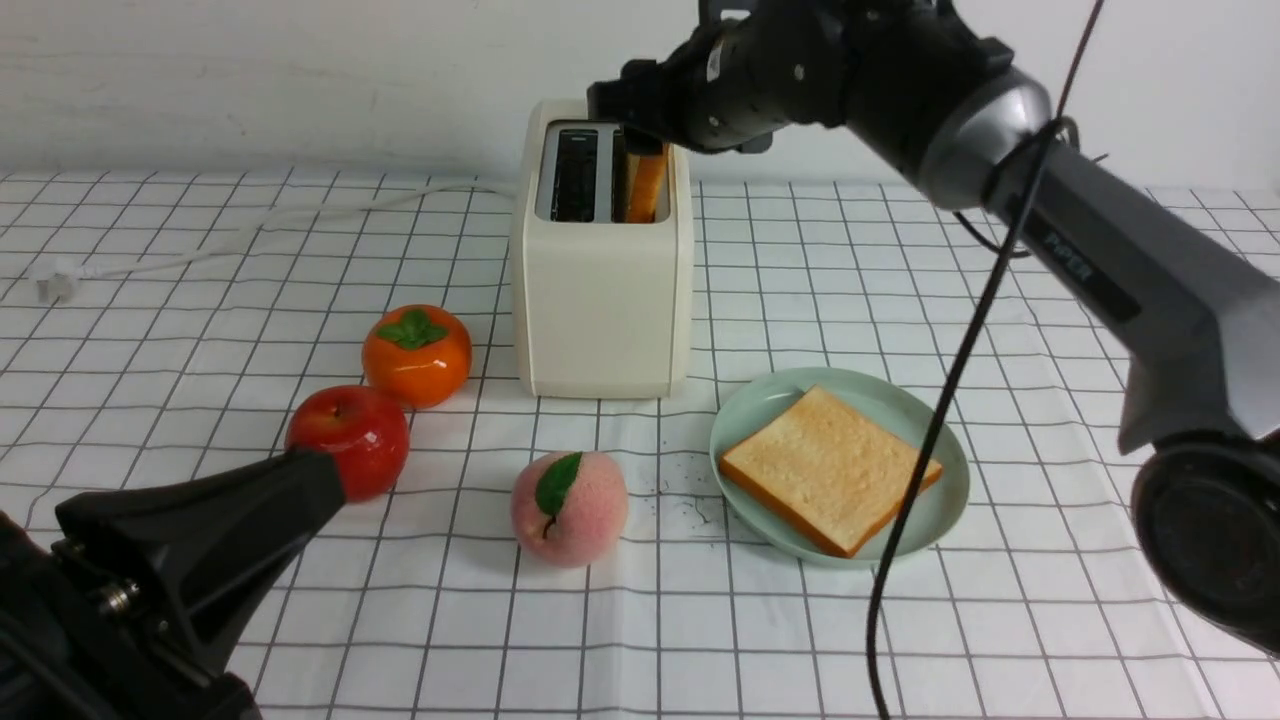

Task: Take toasted bread from bread machine on white checkered table place on plate.
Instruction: 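Grasp the toast slice in the toaster and pull it up out of the slot with the right gripper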

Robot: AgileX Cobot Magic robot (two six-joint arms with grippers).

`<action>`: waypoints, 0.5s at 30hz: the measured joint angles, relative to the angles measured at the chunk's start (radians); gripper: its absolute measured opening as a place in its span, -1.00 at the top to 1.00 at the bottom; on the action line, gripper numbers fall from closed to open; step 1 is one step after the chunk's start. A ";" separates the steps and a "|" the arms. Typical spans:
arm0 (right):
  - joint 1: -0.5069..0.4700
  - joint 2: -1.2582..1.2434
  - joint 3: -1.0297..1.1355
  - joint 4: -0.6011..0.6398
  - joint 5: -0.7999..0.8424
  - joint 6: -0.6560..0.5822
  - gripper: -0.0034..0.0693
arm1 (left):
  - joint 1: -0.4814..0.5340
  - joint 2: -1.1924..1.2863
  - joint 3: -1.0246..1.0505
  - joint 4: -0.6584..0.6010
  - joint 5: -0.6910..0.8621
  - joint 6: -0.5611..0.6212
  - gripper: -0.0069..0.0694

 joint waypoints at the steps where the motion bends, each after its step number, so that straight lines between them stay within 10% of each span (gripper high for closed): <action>1: 0.000 0.010 0.000 -0.002 -0.010 0.007 -0.20 | 0.000 0.000 0.000 0.000 0.001 0.000 0.85; 8: 0.000 0.013 0.000 -0.002 -0.045 0.016 0.60 | 0.000 0.000 0.000 0.000 0.003 0.000 0.85; 15: 0.000 -0.134 0.001 -0.001 0.032 0.008 0.60 | 0.000 0.000 -0.002 0.000 0.027 0.000 0.84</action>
